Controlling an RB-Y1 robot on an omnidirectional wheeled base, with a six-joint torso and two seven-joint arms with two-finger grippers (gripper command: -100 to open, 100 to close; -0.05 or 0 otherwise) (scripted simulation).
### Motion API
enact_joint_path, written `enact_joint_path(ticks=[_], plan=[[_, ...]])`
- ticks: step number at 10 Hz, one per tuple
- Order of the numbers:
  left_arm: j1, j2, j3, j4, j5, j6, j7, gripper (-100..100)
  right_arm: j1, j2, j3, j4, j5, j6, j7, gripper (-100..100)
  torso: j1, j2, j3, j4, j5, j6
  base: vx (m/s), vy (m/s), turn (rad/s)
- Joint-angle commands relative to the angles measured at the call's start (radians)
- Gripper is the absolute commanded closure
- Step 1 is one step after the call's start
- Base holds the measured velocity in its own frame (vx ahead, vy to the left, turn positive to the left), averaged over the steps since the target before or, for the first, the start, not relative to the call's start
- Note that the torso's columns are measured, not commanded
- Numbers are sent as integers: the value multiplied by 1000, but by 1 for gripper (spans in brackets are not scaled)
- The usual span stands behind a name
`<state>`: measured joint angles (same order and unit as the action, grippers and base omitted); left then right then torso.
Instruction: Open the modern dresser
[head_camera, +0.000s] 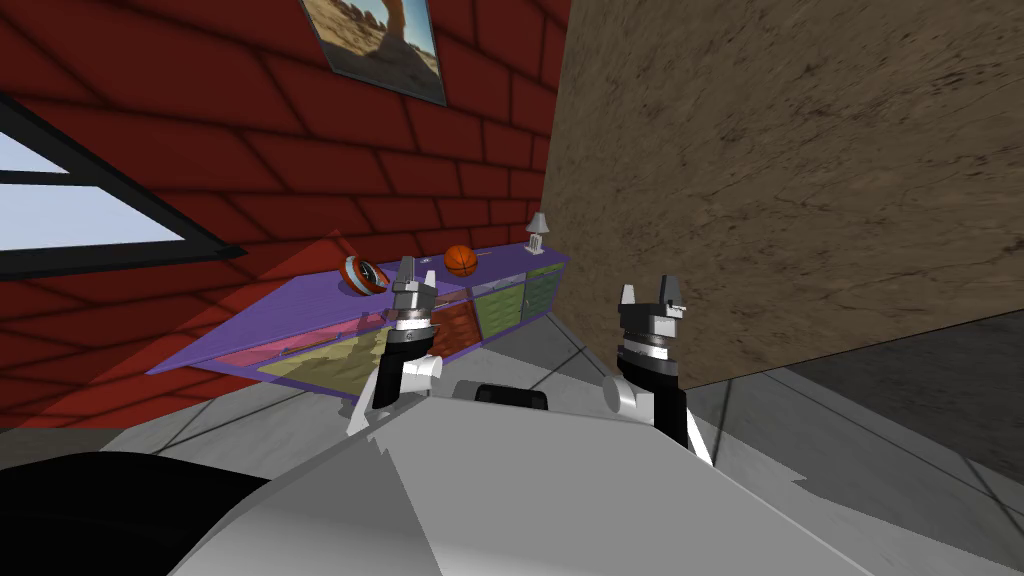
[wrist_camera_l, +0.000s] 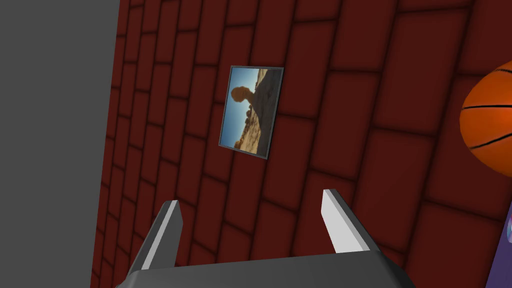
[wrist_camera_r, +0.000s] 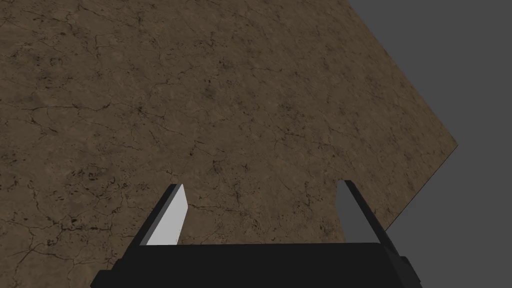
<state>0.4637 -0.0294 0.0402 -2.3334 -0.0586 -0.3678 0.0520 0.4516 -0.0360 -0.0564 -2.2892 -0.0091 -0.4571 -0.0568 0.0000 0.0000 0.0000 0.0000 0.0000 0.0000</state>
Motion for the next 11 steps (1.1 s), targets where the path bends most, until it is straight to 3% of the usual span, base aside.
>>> enact_joint_path(ticks=[1,9,10,11], plan=[[0,0,0,0,0,0,0,0,0,0,0,0,0,0,0,0,0,40,-82,41,0,0,0,0,0],[0,0,0,0,0,0,0,0,0,0,0,0,0,0,0,0,0,618,-1234,617,0,0,0,0,0],[-2,36,3,8,2,0,0,-100,0,0,0,0,0,0,0,0,0,691,-1382,691,0,0,27,-12,18],[-4,62,6,17,3,0,0,-100,0,0,0,0,0,0,0,0,0,724,-1452,724,0,0,43,-29,25]])
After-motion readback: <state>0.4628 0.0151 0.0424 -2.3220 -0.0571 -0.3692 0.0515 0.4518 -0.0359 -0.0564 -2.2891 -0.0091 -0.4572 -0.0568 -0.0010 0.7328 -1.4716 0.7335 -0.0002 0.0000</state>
